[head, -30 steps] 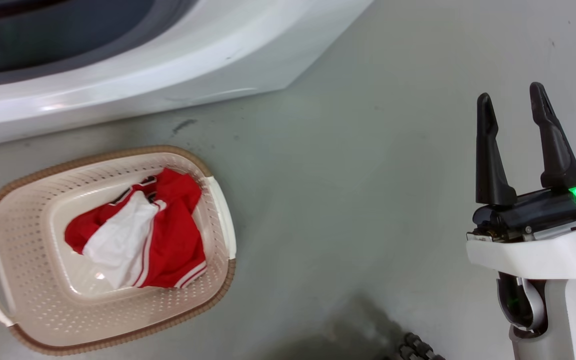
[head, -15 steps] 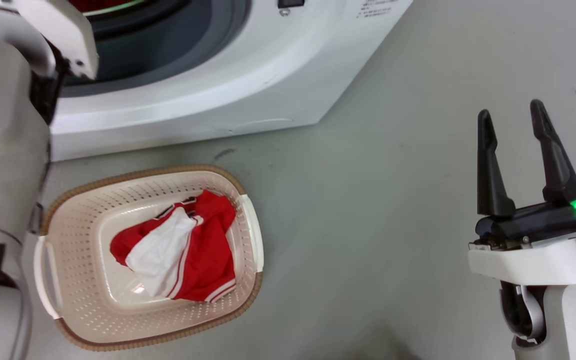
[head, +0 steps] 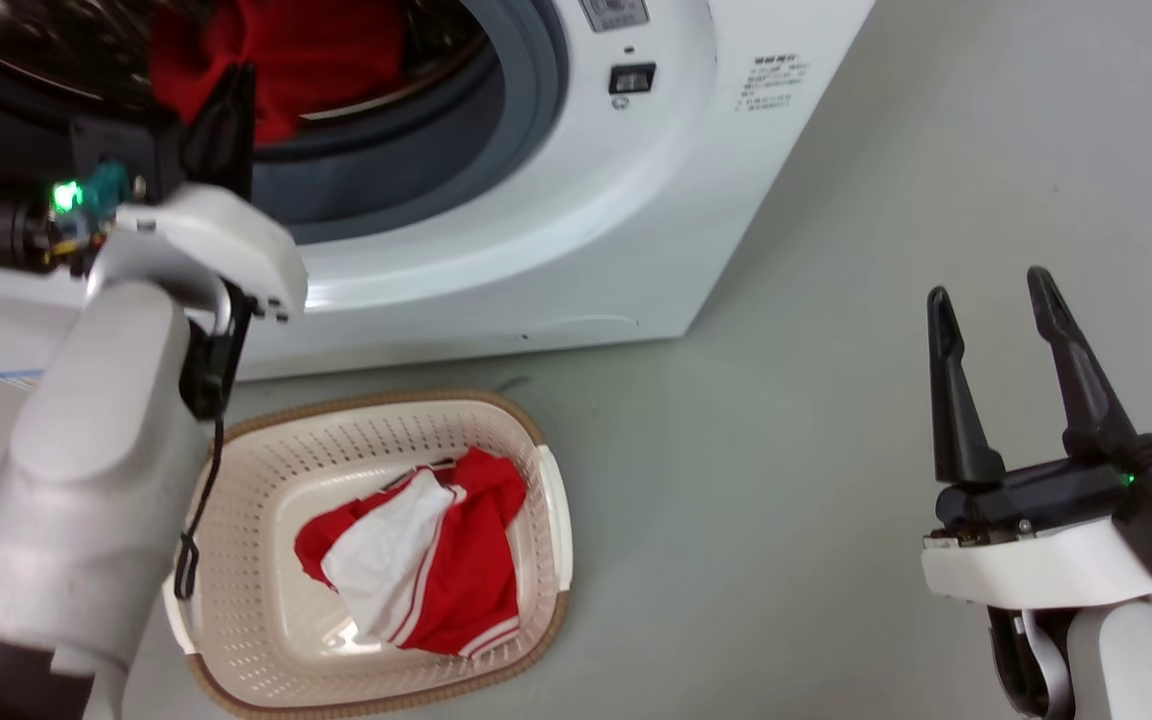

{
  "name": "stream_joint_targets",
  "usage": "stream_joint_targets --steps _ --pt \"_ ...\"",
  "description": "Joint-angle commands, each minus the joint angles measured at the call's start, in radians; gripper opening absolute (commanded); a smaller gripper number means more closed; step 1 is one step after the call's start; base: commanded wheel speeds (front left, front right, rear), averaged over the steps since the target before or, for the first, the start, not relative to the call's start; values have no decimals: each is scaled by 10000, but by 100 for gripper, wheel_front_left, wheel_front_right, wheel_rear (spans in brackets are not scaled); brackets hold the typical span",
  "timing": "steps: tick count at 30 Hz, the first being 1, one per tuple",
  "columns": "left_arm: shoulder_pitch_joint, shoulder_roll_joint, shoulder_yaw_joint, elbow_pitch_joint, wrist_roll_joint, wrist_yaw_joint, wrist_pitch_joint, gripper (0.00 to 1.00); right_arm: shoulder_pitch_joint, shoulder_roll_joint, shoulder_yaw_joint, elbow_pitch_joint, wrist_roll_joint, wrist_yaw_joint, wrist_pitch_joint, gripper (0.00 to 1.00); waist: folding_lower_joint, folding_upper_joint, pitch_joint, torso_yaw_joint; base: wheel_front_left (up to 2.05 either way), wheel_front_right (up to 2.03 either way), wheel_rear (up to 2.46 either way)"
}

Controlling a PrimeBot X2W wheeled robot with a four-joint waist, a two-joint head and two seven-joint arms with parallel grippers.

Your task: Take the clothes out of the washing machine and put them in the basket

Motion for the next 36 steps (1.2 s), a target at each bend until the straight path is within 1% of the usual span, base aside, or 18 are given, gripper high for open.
stream_joint_targets --steps 1,5,10,15,22,27,31,36 --pt "425 91 189 -494 105 157 -70 0 181 6 2 45 -75 -7 -23 100 2 0 -408 216 0 0 0" --pt "1644 125 409 -1902 313 410 -50 0 472 6 -28 123 -185 -7 -22 100 2 0 -927 403 0 0 0" --pt "2686 238 554 -3310 491 655 -51 0 871 6 -26 207 -284 -7 -23 100 2 0 -1535 609 0 0 0" --pt "3363 504 500 -4471 619 885 -4 0 1179 8 18 296 -316 -7 -23 100 2 0 -2049 775 0 0 0" --pt "4330 932 428 -6377 710 1311 481 0 1588 8 13 374 -290 -7 -23 100 2 0 -2649 914 0 0 0" --pt "4997 1230 433 -7601 757 1635 864 0 1761 8 33 385 -247 -7 -23 100 2 0 -2859 984 0 0 0" --pt "5461 1418 457 -8330 749 1839 1055 0 1808 8 36 395 -235 -7 -23 100 2 0 -2914 1015 0 0 0" --pt "5994 1600 363 -8901 706 1944 1227 0 1800 8 23 403 -235 -7 -23 100 2 0 -2881 1037 0 0 0"
